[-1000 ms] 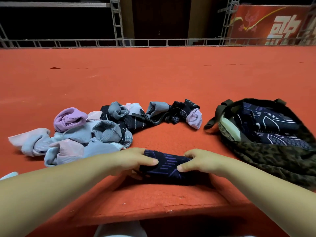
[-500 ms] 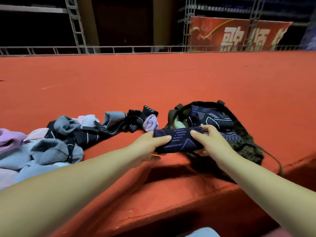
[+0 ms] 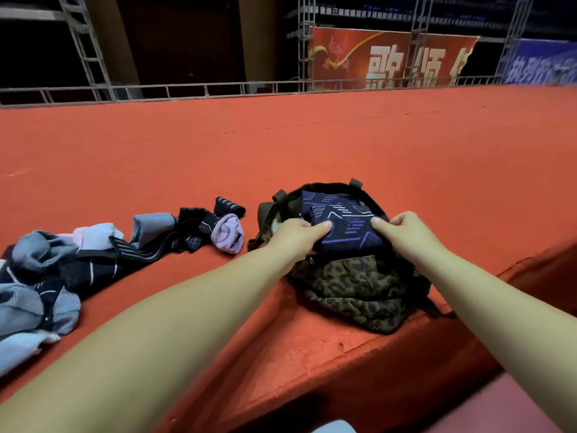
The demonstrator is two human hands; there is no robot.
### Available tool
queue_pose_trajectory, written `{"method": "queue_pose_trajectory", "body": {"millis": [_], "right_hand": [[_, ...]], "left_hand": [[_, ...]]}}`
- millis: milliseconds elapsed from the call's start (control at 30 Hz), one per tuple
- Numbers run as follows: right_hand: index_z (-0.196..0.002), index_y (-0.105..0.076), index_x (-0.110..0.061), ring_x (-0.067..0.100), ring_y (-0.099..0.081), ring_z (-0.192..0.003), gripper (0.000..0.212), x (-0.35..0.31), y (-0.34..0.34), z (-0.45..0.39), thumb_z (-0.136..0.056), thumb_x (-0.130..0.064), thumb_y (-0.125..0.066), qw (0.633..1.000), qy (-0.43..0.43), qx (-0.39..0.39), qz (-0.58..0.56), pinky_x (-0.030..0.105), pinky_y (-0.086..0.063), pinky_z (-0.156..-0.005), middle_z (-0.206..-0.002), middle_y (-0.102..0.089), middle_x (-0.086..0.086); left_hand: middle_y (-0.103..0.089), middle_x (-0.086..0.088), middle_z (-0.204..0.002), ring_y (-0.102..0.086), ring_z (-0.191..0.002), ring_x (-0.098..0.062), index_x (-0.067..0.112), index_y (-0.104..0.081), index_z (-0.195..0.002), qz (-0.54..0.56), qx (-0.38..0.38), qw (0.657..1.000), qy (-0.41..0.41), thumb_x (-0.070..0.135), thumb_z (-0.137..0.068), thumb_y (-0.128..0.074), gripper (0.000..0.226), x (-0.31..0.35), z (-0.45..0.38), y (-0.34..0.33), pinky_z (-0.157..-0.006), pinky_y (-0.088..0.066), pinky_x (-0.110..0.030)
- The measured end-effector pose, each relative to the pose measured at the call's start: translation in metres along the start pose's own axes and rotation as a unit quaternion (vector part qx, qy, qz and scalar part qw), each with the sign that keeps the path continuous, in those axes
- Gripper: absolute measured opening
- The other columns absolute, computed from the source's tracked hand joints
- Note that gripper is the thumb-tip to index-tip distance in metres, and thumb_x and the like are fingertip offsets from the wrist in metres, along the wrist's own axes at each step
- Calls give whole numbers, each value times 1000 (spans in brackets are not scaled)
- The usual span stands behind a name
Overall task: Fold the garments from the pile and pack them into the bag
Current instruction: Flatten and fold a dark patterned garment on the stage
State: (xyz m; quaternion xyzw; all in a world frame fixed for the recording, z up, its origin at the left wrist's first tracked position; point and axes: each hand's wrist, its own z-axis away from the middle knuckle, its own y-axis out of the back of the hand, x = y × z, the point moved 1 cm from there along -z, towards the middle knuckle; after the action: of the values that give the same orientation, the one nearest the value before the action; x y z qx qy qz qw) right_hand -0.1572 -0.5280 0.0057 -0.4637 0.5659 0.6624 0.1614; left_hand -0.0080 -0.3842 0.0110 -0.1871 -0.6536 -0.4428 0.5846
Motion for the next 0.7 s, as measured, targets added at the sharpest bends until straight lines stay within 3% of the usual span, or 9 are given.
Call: {"method": "queue_pose_trajectory", "body": {"millis": [67, 133, 200, 267, 333, 533, 633, 700], "right_hand": [[-75, -46, -16, 22, -49, -61, 38, 5, -2, -1, -85, -49, -62, 998, 5, -25, 53, 30, -29, -50, -68, -55, 4], [-78, -44, -16, 20, -48, -60, 37, 8, -1, -3, -85, -48, -63, 996, 7, -33, 82, 30, -28, -50, -68, -53, 1], [-82, -45, -15, 22, -50, -66, 38, 10, -1, -7, -84, -48, -64, 993, 14, -34, 109, 31, -29, -51, -70, -53, 2], [-89, -45, -13, 25, -53, -77, 39, 14, -3, -11, -83, -46, -65, 993, 14, -15, 115, 33, -31, -58, -80, -55, 5], [-94, -44, -11, 28, -54, -85, 42, 16, -4, -14, -83, -46, -65, 994, 11, 19, 103, 34, -35, -66, -91, -57, 8], [-96, -43, -10, 32, -57, -92, 46, 19, -8, -19, -83, -50, -63, 990, 2, 31, 135, 37, -39, -70, -100, -61, 14], [-105, -45, -10, 34, -55, -101, 50, 9, -3, -13, -81, -49, -64, 985, 53, 92, 136, 40, -42, -79, -109, -57, 13], [-106, -47, -12, 33, -53, -105, 46, 0, 0, -7, -81, -46, -64, 981, 97, 119, 118, 42, -43, -85, -111, -57, 11]], "left_hand": [[-58, 8, -60, -59, -57, -11, 21, -55, -73, -30, -15, 999, 40, 49, -88, -57, 32, -11, -5, -2, -50, -36, -20], [-51, 10, -46, -53, -46, -7, 21, -53, -67, -47, -15, 997, 58, 51, -88, -56, 36, -17, -7, -4, -48, -32, -19], [-49, 6, -46, -49, -43, -8, 20, -46, -60, -79, -6, 996, 46, 53, -88, -55, 43, -17, -10, -8, -46, -31, -19], [-54, 3, -52, -52, -48, -11, 19, -45, -62, -94, 8, 995, 22, 56, -85, -57, 45, -15, -12, -12, -52, -38, -21], [-59, 2, -64, -59, -60, -15, 18, -51, -72, -69, 9, 998, 12, 58, -80, -62, 42, -15, -14, -15, -68, -50, -27], [-59, -2, -69, -56, -68, -20, 18, -50, -68, -77, 23, 997, 22, 56, -73, -71, 43, -31, -23, -18, -87, -51, -39], [-60, -2, -71, -56, -68, -19, 19, -49, -67, -42, 37, 998, 12, 55, -75, -69, 42, -28, -21, -13, -77, -51, -36], [-62, -1, -77, -55, -69, -18, 18, -53, -77, -21, 51, 998, 2, 57, -76, -66, 42, -24, -18, -3, -66, -43, -31]]}}
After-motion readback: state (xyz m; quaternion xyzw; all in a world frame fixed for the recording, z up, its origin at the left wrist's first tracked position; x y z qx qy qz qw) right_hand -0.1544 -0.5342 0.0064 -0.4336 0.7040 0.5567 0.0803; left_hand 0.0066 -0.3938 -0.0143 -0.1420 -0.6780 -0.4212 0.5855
